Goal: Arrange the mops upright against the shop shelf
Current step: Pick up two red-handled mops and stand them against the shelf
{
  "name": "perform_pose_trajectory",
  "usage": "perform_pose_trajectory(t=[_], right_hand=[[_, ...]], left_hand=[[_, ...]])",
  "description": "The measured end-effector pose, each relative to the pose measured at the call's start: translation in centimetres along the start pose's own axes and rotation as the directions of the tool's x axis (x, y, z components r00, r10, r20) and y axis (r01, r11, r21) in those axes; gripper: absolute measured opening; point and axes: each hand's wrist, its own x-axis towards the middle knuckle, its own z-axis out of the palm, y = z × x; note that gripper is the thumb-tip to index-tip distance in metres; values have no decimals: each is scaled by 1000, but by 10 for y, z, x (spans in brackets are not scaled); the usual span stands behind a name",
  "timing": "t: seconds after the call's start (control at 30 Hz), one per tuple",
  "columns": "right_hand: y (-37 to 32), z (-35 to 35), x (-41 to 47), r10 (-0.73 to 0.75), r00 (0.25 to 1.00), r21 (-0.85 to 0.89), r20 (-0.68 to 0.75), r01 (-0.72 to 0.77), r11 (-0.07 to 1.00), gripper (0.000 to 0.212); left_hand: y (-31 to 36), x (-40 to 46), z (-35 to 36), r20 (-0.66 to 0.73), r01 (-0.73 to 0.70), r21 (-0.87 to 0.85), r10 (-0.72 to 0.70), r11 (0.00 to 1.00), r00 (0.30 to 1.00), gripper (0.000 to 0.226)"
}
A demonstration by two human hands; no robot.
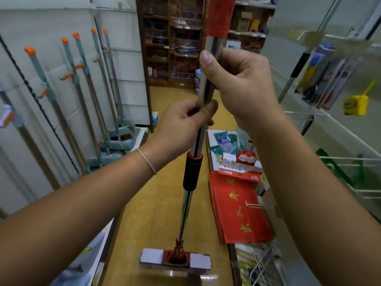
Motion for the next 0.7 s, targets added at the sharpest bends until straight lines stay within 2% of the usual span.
perform_pose_trajectory(t=[0.4,0.7], right_hand=[[129,-31,150,46,995,-21,94,-44,999,14],[201,-27,230,86,996,-89,26,-84,992,16]], left_hand=[[-66,188,31,-6,-3,9,3,1000,1000,30],[-107,292,38,51,-10,-96,15,995,999,31]])
